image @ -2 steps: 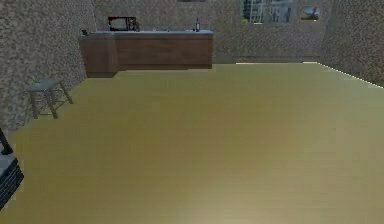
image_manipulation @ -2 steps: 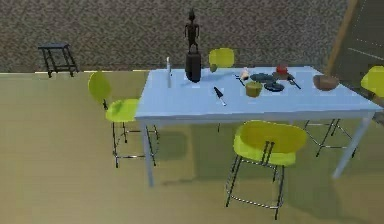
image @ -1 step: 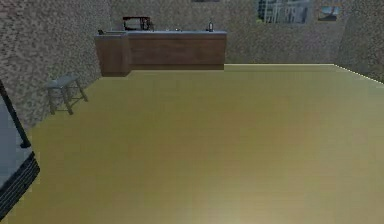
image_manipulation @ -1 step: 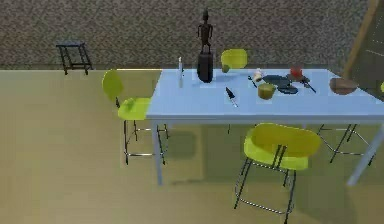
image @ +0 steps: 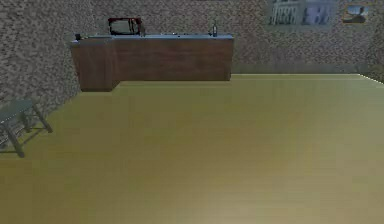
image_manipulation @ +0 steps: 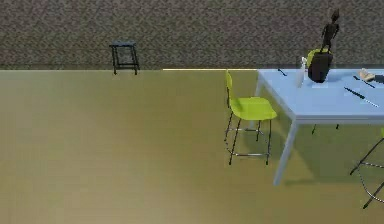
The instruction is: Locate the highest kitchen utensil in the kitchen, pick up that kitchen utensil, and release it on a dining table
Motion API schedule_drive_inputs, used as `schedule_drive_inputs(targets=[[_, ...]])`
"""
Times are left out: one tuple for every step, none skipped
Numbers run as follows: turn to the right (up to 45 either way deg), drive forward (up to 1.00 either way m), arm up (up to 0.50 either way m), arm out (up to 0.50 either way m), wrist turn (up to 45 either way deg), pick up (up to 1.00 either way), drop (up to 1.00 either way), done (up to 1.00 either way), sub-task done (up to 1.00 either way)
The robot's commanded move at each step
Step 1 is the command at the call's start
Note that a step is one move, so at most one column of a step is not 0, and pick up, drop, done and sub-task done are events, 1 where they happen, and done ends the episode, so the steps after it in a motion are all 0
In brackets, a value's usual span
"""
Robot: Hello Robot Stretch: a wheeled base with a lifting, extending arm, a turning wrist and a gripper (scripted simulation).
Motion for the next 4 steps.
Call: schedule_drive_inputs(targets=[[0.0, 1.00, 0.00, 0.00, 0.0, 0.00, 0.00, 0.00, 0.00], [0.0, 1.00, 0.00, 0.00, 0.0, 0.00, 0.00, 0.00, 0.00], [0.0, 1.00, 0.00, 0.00, 0.0, 0.00, 0.00, 0.00, 0.00], [0.0, 0.80, 0.00, 0.00, 0.0, 0.00, 0.00, 0.00, 0.00]])
